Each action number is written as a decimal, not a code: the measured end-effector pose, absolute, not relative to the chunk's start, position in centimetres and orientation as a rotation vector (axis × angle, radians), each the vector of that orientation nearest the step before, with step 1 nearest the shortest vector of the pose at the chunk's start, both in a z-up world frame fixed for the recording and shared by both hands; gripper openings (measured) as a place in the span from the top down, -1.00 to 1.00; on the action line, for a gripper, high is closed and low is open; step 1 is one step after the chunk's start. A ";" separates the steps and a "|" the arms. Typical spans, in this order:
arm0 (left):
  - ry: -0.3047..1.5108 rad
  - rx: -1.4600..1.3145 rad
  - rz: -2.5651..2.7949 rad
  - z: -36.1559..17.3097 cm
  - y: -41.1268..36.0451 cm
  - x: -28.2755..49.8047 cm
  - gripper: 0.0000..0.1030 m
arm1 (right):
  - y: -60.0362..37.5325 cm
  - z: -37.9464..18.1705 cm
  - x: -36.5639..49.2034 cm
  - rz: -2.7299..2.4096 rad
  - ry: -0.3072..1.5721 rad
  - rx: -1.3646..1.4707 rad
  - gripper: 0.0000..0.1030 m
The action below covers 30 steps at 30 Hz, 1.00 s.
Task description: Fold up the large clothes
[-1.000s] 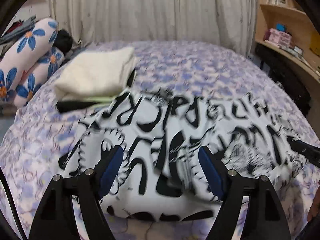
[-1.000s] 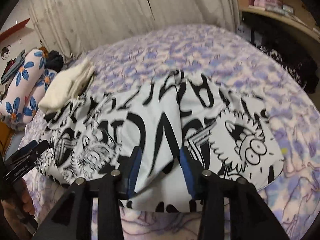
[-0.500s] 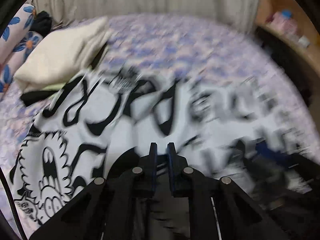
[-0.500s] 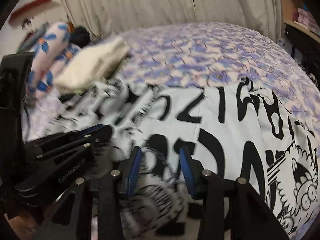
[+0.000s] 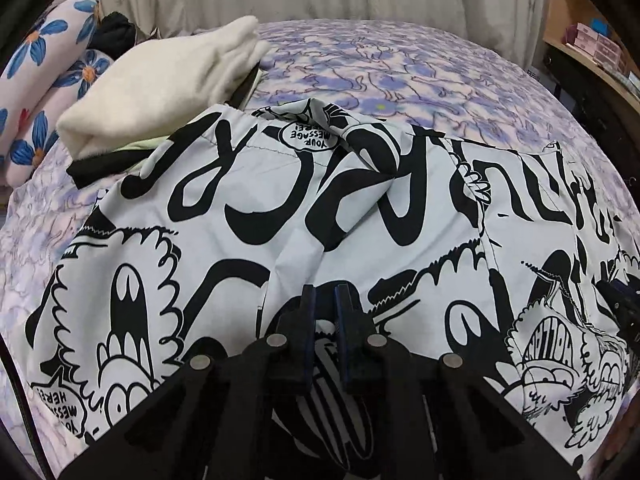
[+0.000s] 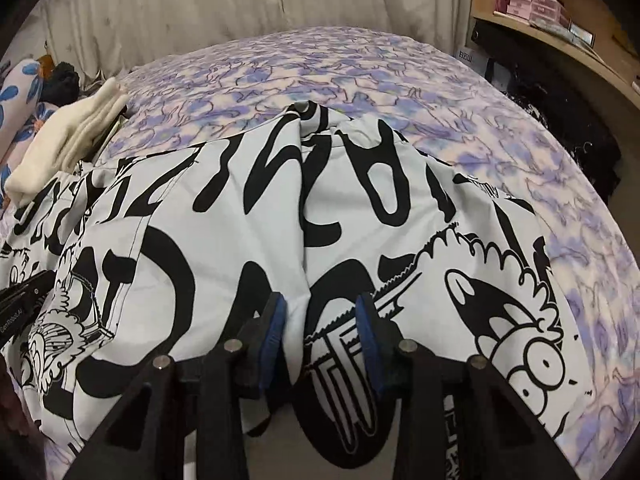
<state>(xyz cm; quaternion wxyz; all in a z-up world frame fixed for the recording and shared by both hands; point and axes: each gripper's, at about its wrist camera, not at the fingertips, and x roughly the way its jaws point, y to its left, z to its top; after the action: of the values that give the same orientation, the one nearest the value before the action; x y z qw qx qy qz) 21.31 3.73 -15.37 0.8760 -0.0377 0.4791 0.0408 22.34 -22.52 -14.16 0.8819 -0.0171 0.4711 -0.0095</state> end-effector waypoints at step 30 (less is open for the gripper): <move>0.991 -0.152 0.112 -7.2 5.5 12.0 -0.29 | -19.7 -8.8 16.0 0.024 1.011 0.080 0.27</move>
<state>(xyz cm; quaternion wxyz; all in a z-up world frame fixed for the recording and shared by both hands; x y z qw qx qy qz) 12.00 5.47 -7.22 0.8755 -0.0729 0.4748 0.0536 15.97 -19.66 -8.75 0.8741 0.0385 0.4841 0.0115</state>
